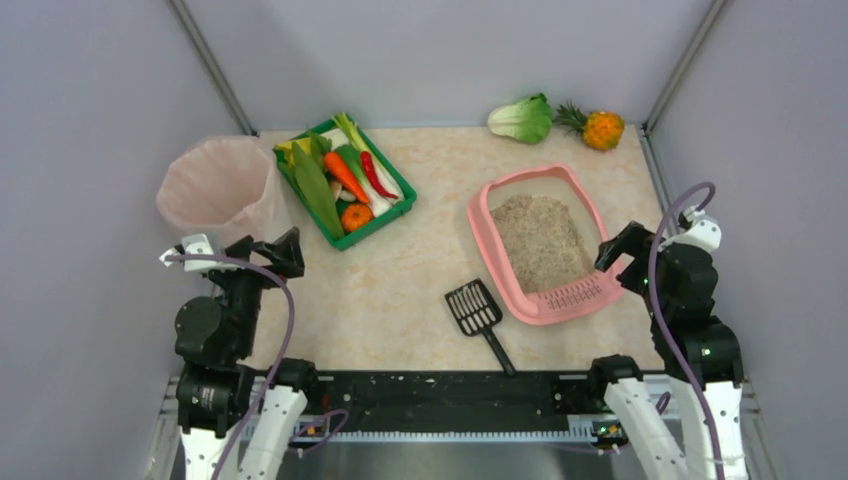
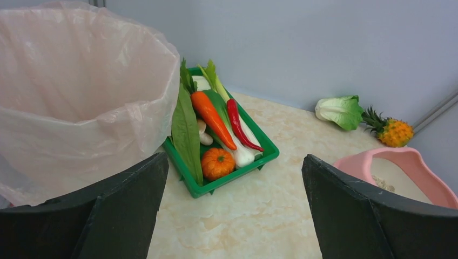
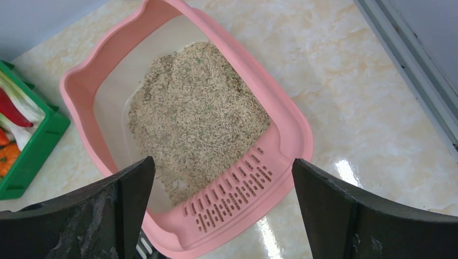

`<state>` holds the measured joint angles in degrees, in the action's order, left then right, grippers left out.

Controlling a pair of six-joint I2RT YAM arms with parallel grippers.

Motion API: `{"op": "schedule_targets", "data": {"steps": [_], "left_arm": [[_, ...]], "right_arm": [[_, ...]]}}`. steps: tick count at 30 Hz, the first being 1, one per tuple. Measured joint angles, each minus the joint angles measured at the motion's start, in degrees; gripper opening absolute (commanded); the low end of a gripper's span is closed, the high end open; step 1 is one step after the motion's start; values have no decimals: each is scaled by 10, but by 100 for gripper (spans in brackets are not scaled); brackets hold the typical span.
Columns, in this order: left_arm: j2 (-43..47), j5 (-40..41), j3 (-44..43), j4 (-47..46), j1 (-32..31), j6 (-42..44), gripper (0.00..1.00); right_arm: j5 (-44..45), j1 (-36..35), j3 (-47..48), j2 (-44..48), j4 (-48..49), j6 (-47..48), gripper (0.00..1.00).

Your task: Clean the litter box

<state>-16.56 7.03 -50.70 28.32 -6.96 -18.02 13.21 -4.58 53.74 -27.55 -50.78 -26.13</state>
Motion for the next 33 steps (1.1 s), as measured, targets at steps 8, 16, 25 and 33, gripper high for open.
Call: {"op": "schedule_targets", "data": {"steps": [8,16,25,33], "left_arm": [[-59,-17,-1,23,0,-21,99],[-92,-48,-1,53,0,-38,99],[-95,-73,-1,60,-1,-44,99],[-99,-78,-1,60,-2,-44,99]], "right_arm": [[15,0,1,-37,-23,-44,99],[63,0,-3,-113,-104,-170,99],[31,0,-120,-89,-114,-314,99],[-15,0,-206,-82,-66,-375,99]]}}
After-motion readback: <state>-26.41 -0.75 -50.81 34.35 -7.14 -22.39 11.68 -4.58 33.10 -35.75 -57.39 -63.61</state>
